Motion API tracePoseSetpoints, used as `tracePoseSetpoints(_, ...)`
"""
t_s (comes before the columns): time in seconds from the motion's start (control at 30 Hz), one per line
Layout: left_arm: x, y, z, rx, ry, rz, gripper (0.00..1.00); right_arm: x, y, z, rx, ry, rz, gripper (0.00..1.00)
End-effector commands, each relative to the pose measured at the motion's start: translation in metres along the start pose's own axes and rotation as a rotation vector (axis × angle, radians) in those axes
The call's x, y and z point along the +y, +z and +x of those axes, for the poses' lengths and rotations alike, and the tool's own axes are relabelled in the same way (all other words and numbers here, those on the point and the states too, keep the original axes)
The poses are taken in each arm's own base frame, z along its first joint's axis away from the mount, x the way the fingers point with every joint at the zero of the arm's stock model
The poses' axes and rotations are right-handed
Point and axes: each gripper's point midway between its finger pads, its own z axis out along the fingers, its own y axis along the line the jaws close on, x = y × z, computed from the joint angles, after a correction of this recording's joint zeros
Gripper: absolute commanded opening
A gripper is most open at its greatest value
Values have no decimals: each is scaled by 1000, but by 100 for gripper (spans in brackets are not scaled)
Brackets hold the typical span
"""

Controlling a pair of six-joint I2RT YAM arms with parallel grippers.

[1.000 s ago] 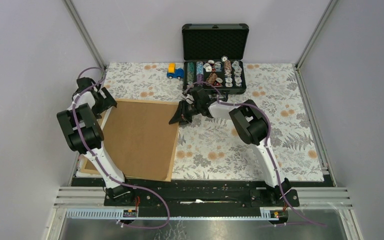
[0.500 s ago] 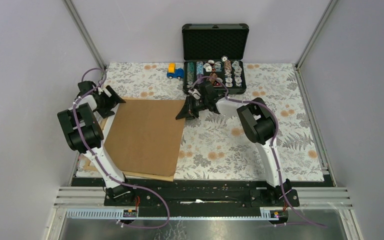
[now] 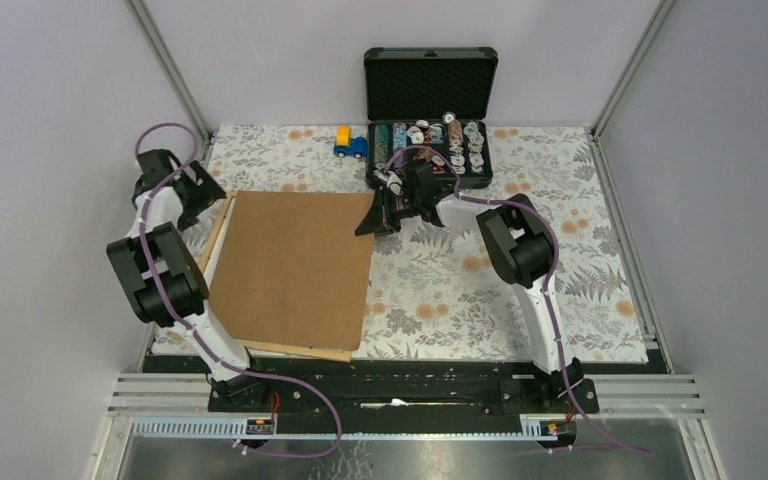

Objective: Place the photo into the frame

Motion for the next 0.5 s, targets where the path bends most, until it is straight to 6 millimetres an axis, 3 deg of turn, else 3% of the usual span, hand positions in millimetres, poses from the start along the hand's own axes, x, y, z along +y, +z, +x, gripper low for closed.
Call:
tracePoseSetpoints(0.0,66,3,-20,-52,-65,-207,98,19,-7,-18,-95,-235,-60,4)
tracePoseSetpoints(0.17,60,28,9,47,-51,-124,98,15,-1,-12,-105,-269,-49,9)
tracePoseSetpoints(0.47,62,49,58,181,-129,-99,98,5,6,-14,-139,-281,-57,10)
